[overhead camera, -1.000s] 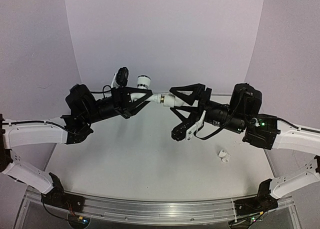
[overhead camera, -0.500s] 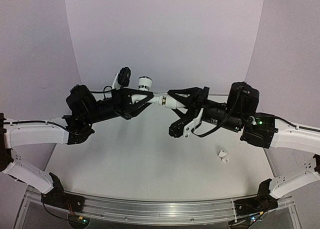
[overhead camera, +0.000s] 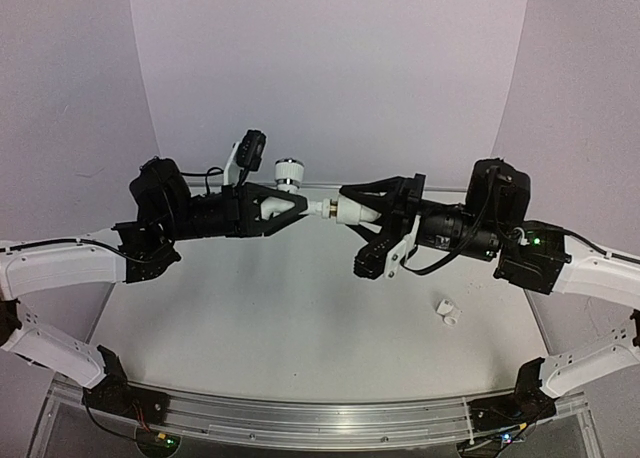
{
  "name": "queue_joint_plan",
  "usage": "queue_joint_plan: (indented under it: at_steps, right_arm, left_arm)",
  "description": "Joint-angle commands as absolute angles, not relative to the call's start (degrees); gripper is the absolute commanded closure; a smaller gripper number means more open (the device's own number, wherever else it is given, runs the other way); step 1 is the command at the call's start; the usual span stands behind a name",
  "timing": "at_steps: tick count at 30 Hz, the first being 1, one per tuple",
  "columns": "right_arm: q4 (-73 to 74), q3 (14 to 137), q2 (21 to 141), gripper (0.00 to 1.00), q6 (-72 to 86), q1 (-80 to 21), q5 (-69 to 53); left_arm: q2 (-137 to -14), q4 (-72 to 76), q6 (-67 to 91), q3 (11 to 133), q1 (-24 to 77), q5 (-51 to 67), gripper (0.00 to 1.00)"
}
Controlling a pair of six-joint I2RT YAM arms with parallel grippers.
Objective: Install the water faucets
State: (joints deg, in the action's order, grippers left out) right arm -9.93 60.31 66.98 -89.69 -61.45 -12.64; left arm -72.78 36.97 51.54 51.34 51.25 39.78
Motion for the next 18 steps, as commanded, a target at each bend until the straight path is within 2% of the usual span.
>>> queue_joint_plan:
  at_steps: [1,11,18]
  right_arm:
    - [-12.02,61.53,64.52,1.00,-88.66,-61.83,-16.19]
    - [-7.81,61.11,63.90,1.00,-92.39,-61.82,-19.30]
    - [-7.49,61.77,64.51,1.00,-92.11,-61.84,-19.07]
  left_arm:
    - [-69.20,30.56,44.15,55.11,51.42,43.25,0.51]
    - [-69.80,25.75,44.05,58.12,51.42,47.10,0.48]
    - [-71.95,25.78,45.79,59.33,51.45,50.02,0.59]
